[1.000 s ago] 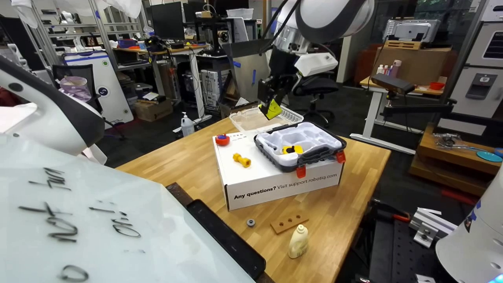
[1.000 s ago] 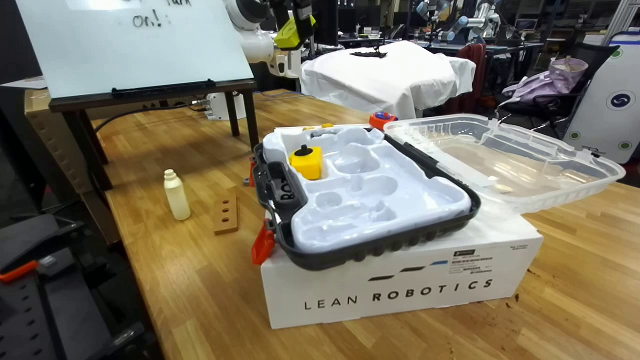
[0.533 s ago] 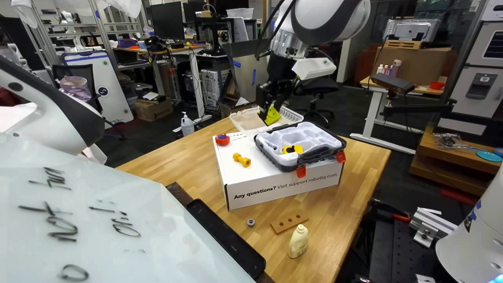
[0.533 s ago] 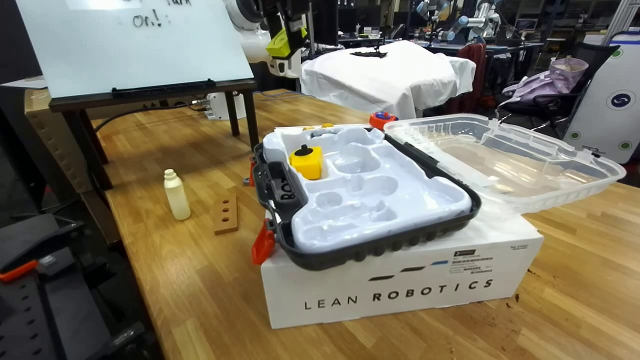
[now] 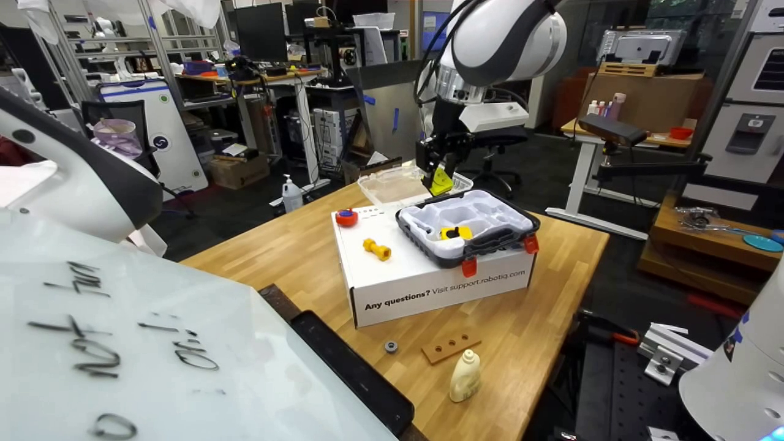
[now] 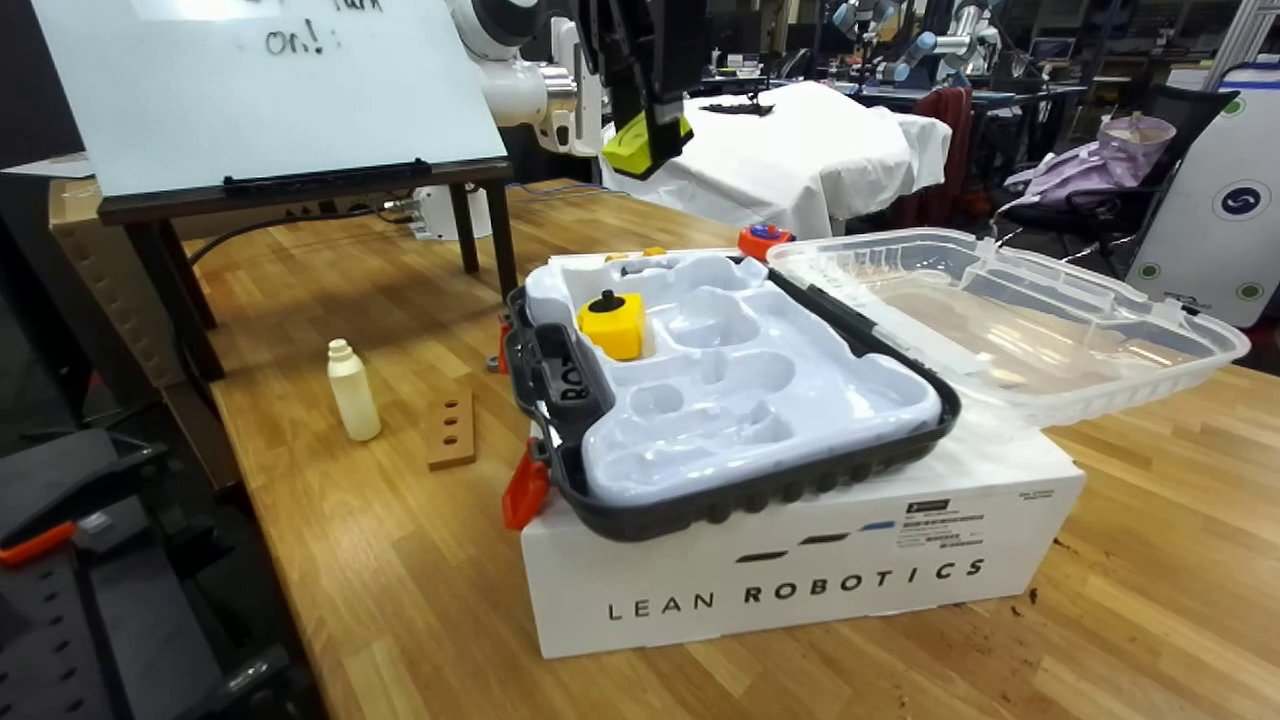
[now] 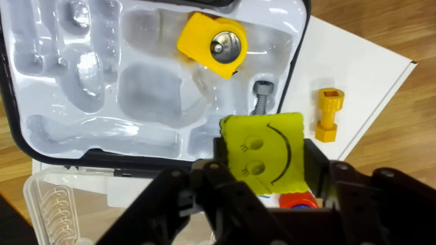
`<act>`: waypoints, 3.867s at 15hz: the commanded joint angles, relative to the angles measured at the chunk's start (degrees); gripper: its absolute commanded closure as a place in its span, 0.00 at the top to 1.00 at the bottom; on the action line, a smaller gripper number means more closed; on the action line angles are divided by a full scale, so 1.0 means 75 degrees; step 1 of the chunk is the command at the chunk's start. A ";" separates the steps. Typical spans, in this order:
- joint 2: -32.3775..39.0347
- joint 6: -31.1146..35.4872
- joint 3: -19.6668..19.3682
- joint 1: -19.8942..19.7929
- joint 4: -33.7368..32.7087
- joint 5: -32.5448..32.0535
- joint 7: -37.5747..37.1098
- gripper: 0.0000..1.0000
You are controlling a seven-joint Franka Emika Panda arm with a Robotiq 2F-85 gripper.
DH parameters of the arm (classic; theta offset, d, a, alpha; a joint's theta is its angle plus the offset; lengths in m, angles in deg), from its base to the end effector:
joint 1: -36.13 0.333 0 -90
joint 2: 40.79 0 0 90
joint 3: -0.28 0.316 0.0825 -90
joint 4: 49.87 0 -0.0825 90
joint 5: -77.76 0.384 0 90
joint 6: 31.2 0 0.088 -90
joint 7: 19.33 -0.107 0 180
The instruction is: Put the yellow duster inside the case
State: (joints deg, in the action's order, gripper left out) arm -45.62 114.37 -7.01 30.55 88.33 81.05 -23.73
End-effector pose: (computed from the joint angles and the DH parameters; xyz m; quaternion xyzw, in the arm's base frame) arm 0.4873 -0.1122 0.3648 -0.9793 0.1711 -0.1072 0.0161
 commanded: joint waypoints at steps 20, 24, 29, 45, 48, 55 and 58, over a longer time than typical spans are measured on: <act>0.1300 -0.0009 -0.0510 -0.0509 -0.0703 0.0076 -0.0797 0.30; 0.1325 -0.0033 -0.0511 -0.0522 -0.0632 0.0315 -0.0799 0.30; 0.1274 -0.0030 -0.0512 -0.0536 -0.0439 0.0620 -0.0744 0.30; 0.1342 -0.0008 -0.0526 -0.0624 -0.0288 0.1042 -0.0602 0.30; 0.1376 -0.0010 -0.0523 -0.0623 -0.0329 0.1012 -0.0562 0.30; 0.1467 -0.0045 -0.0532 -0.0644 -0.0386 0.1013 -0.0470 0.30; 0.1522 -0.0071 -0.0534 -0.0659 -0.0437 0.1017 -0.0429 0.30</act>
State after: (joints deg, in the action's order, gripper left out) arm -35.29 114.45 -11.27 26.40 86.41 87.91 -28.65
